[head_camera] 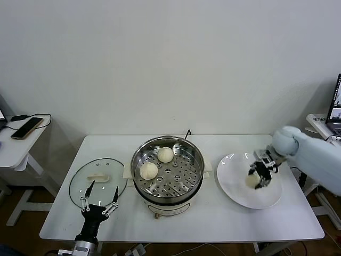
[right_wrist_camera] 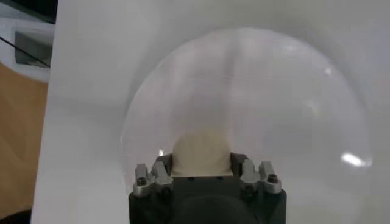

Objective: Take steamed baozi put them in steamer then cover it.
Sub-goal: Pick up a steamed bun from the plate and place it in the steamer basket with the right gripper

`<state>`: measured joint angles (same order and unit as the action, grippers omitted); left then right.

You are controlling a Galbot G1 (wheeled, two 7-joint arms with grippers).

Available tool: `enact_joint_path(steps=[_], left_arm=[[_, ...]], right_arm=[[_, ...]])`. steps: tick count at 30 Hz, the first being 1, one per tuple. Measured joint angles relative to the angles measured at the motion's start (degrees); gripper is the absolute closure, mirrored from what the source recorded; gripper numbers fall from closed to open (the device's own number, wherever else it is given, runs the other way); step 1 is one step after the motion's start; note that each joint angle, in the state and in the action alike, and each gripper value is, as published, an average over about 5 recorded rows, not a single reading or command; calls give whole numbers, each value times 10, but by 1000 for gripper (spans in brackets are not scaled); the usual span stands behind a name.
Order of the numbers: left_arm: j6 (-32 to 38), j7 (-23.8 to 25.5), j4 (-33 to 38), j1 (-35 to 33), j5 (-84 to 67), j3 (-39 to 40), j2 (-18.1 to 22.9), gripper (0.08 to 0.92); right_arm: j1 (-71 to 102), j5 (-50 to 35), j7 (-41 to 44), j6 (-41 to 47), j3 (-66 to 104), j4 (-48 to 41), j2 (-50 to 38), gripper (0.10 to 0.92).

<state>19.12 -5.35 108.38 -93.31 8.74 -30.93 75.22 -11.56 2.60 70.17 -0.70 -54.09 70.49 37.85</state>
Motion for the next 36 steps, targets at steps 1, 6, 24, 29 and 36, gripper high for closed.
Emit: enact_joint_path(steps=[1,6,24,29,36], left_arm=[[0,0,1,0,0,1,0,177],[0,0,3,-2,0,1,0,177],[6,-1,5,-10,-1,-2,2,177],[8,-2,4,-10,-3,-6,2,177],[11,-2,-1,-8,-5,-6,1,177]], right_arm=[[-13,0,2,-8,-2,9,4,379],[-85,-2,12,-56,-19,51,36,381],[-207,16,35,-205,-99,153,242,374],[-189,28,40,-227,-121,163,288,372],[-169,43,52,-246,-150,166,325,372]])
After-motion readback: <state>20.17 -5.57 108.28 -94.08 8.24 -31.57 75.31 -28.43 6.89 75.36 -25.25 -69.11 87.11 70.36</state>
